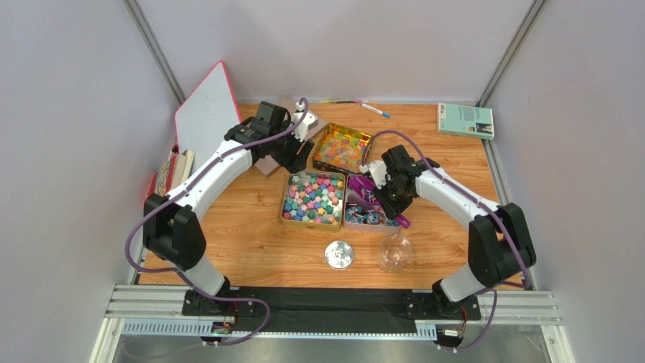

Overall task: Pack the candies
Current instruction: Scoop the fake candies from the storage box, then place the fake candies in the packing bottle.

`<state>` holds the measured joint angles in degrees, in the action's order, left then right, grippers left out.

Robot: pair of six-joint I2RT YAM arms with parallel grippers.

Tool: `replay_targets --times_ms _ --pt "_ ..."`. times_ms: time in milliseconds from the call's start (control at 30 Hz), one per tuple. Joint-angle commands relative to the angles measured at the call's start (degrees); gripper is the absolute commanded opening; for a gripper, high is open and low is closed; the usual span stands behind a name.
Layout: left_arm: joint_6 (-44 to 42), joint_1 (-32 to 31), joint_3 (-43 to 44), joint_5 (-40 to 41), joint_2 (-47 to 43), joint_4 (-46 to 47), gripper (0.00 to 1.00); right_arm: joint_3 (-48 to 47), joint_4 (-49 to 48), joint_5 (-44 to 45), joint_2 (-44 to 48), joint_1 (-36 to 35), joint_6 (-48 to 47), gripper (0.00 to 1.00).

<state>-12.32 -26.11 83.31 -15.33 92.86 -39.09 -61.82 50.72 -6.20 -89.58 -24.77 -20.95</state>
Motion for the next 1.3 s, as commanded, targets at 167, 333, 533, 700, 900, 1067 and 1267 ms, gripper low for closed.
replay_targets --times_ms 167,333,533,700,900,1067,1267 --pt "-2.88 0.18 4.14 0.48 0.22 -1.78 0.7 4.95 -5.98 -1.62 14.86 2.0 -0.21 0.0" --pt "-3.33 0.09 5.11 2.15 -2.77 -2.22 0.7 6.45 1.12 -3.21 27.76 3.24 -18.48 0.0" --pt "-2.54 0.09 3.27 0.31 -6.63 -0.73 0.7 9.17 12.11 2.5 37.89 3.95 -32.74 0.0" --pt "-0.25 0.09 -2.78 -1.62 -10.59 2.44 0.7 9.62 21.08 8.91 46.33 4.03 -39.24 0.0" --pt "0.72 -0.7 -8.42 -2.85 -13.4 5.17 0.7 9.44 29.6 13.22 52.13 4.03 -41.89 0.0" --pt "0.71 -1.31 -9.3 -3.56 -13.58 5.69 0.7 9.53 32.95 16.47 55.91 4.03 -46.36 0.0" --pt "2.12 -1.84 -8.6 -3.74 -12.62 6.84 0.7 8.12 34.18 20.51 56.45 4.03 -53.65 0.0"
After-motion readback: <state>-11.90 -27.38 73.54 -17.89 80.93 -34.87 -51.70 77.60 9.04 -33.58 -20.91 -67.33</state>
